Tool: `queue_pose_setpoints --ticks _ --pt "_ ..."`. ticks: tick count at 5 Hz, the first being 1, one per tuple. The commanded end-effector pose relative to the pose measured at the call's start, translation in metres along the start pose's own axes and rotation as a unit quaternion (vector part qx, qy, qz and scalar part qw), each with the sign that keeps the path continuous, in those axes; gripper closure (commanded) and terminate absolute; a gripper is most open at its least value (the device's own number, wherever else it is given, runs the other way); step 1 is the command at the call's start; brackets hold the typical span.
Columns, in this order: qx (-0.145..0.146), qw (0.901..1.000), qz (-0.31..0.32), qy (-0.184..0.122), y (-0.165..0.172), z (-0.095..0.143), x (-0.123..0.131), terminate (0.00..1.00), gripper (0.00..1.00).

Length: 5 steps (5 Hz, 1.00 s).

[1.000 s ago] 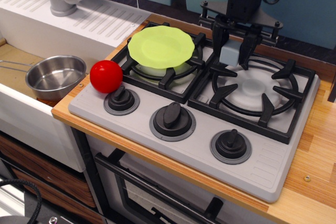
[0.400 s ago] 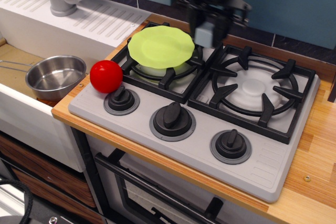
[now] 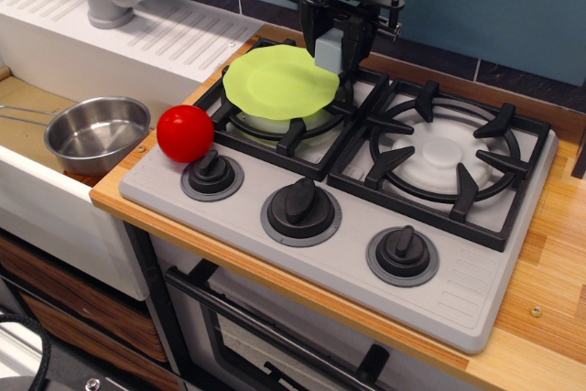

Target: Put cube on plate and smalltomato in pot or pan in sink

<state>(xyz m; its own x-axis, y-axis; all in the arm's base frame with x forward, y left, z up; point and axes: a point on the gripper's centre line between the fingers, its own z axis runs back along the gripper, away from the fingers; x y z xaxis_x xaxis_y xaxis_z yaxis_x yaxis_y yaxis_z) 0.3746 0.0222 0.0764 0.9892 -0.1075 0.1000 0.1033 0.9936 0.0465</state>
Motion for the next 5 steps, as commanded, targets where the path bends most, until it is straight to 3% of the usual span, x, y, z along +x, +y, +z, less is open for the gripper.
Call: queue_pose_setpoints --ticks 1,5 --pt "0.009 0.999 -0.01 -0.042 0.03 0.019 0.009 0.0 1.0" --pt "-0.007 0.9983 -0.021 -0.054 0.053 -0.002 -0.001 0.0 1.0"
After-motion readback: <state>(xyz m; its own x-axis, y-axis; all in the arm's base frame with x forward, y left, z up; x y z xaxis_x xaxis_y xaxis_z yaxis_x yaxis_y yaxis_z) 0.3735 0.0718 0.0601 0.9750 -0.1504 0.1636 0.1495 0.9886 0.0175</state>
